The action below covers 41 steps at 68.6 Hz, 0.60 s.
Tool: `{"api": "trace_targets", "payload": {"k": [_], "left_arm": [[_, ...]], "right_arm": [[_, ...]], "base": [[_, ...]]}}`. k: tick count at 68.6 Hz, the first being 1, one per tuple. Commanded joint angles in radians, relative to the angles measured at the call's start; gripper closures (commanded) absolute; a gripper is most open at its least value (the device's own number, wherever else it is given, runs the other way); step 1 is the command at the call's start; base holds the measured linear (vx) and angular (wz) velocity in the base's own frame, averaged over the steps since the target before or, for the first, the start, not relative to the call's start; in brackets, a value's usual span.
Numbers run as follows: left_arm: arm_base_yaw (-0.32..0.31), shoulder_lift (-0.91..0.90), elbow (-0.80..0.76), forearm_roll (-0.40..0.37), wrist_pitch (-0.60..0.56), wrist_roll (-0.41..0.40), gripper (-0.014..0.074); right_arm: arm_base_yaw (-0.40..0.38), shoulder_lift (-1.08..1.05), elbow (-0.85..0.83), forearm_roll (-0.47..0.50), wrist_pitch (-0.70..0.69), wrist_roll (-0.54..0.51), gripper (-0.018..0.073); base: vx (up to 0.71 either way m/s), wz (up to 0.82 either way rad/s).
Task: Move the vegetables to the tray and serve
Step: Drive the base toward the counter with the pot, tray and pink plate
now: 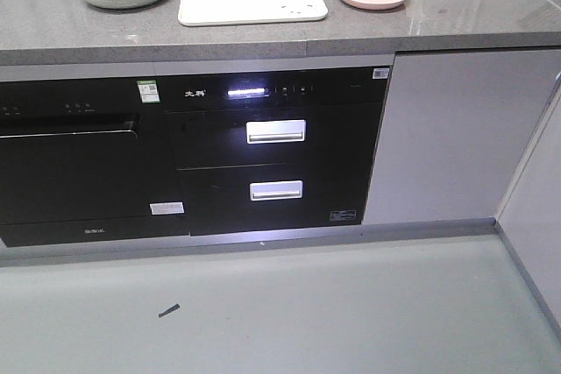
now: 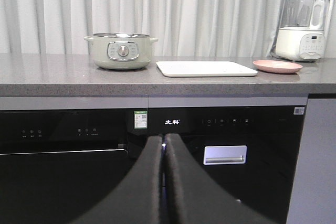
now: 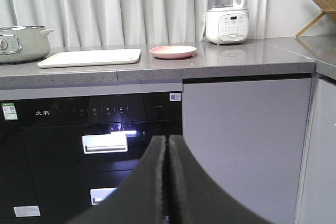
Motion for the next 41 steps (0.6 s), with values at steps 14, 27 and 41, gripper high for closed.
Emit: {"api": "trace_targets", "payload": {"k": [14, 27, 41], "left_arm": [[-0.005, -0.015, 0.024, 0.000, -0.075, -0.008, 0.0603], [-0.005, -0.015, 0.024, 0.000, -0.075, -0.008, 0.0603], [-0.005, -0.015, 0.024, 0.000, -0.075, -0.008, 0.0603]], "right_arm": [[-0.005, -0.004, 0.007, -0.012, -0.075, -0.003, 0.0567], [-0.005, -0.004, 0.007, -0.012, -0.075, -0.003, 0.0567], [-0.005, -0.004, 0.007, -0.012, -0.075, -0.003, 0.0567]], "base": [[0.14, 0.06], [0.15, 0.06], [0.16, 0.01]]}}
